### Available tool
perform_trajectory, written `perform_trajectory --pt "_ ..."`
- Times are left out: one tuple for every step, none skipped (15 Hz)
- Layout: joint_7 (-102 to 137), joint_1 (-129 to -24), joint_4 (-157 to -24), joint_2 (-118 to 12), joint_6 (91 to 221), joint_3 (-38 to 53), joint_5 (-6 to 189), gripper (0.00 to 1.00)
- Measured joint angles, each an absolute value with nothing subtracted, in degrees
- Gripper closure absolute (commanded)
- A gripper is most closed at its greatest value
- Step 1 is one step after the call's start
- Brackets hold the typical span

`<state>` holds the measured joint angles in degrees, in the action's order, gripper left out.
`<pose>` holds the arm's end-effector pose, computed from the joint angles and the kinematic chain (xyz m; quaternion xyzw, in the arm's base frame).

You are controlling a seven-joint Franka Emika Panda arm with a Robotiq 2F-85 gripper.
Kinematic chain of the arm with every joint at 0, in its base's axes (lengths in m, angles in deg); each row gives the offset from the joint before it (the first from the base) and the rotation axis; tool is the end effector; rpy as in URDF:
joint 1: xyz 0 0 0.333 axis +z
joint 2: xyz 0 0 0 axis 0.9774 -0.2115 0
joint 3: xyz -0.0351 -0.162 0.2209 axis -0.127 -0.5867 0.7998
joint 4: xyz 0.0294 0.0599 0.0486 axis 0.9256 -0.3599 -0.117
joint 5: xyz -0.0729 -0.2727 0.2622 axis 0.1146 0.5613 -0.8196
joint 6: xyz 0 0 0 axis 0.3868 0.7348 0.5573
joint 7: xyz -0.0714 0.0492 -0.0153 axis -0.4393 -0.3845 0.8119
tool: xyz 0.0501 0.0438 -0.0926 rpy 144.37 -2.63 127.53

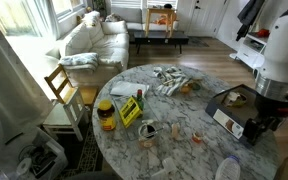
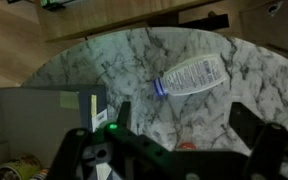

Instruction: Put the container with the red lid upright and put the wooden block on top of it then place the container and block in the yellow tin on the left

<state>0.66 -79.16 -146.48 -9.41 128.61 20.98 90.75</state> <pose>0.3669 0.0456 0.3596 0.9840 -0.1163 -0.1043 0.0859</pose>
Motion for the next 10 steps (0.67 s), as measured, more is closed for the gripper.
perform_trajectory --pt "-1.26 -79.72 -146.49 -10.85 130.84 20.38 90.29 0.0" --pt "-3.22 -80.36 -146.49 -12.59 133.31 19.85 89.84 0.0" --pt "-5.3 -81.05 -146.48 -14.58 135.89 19.36 89.46 0.0" --pt "-7.3 -81.65 -146.45 -16.54 138.34 18.95 89.06 0.0" --pt "-9.27 -82.14 -146.38 -18.56 140.77 18.54 88.6 0.0" --pt "-11.25 -82.51 -146.23 -20.6 143.05 18.1 88.05 0.0" --pt "-13.09 -82.76 -145.98 -22.63 145.13 17.61 87.24 0.0" --pt "-14.12 -82.89 -145.58 -24.46 146.38 17.18 86.82 0.0" --pt "-14.69 -83.0 -145.12 -25.87 146.93 16.95 86.64 0.0" --pt "-15.09 -83.03 -144.74 -26.74 147.11 16.83 86.57 0.0"
